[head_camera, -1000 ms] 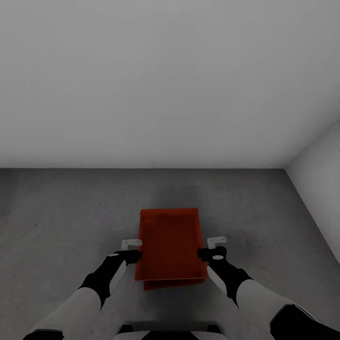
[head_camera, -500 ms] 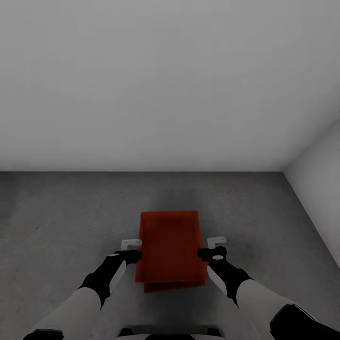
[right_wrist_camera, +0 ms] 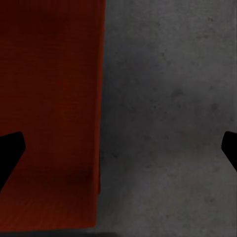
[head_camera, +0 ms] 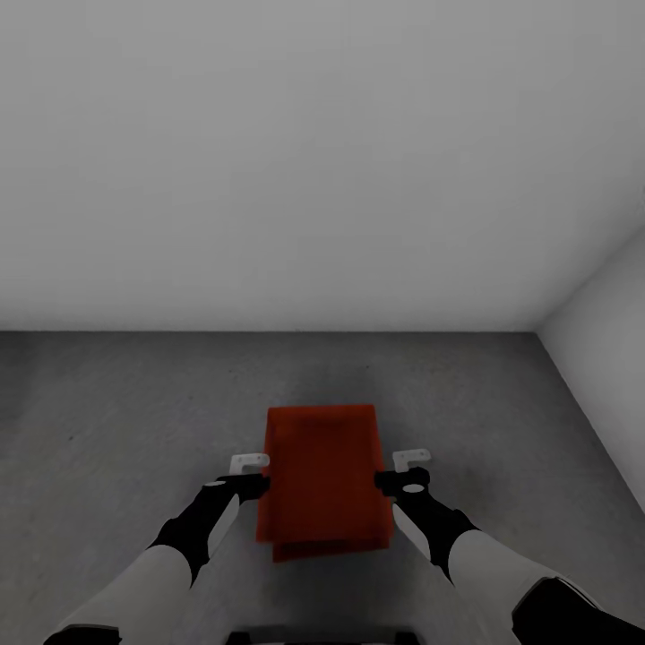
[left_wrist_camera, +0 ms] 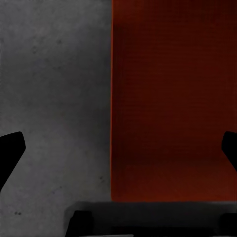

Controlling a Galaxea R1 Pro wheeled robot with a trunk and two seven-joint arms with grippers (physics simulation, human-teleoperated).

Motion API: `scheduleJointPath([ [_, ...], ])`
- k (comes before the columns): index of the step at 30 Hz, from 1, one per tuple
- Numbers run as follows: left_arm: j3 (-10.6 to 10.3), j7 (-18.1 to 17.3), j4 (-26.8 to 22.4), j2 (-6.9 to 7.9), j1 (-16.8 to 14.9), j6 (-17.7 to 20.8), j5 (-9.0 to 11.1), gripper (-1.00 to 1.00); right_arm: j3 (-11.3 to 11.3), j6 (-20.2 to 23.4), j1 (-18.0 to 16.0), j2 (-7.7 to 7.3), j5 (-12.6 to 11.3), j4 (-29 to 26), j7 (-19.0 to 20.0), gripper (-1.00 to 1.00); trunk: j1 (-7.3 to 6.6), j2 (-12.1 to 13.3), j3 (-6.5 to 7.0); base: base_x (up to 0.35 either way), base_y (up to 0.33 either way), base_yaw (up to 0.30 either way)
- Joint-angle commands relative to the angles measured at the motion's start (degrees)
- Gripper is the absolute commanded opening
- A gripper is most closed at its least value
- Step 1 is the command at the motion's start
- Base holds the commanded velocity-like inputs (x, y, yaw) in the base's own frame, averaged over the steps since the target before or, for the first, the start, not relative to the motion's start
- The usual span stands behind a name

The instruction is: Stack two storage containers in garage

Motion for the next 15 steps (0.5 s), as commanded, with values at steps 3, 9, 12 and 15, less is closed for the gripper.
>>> scheduleJointPath([
  [3,-0.1,0.3,-0.1,0.03,0.0,0.3,0.4,1.00,0.4,0.4,0.0,-0.04,-0.2,-0.1,-0.4,1.00,0.03,-0.1,0.20,0.000,0.000,0.000],
  [9,-0.1,0.4,-0.1,0.01,0.0,0.2,0.4,1.00,0.5,0.4,0.0,-0.04,-0.2,-0.1,-0.4,1.00,0.03,-0.1,0.74,0.000,0.000,0.000],
  [12,-0.1,0.4,-0.1,0.06,0.0,0.2,0.4,1.00,0.5,0.4,0.0,-0.04,-0.2,-0.1,-0.4,1.00,0.03,-0.1,1.01,0.000,0.000,0.000],
  [15,-0.1,0.4,-0.1,0.05,0.0,0.2,0.4,1.00,0.5,0.4,0.0,-0.04,-0.2,-0.1,-0.4,1.00,0.03,-0.1,1.28,0.000,0.000,0.000],
])
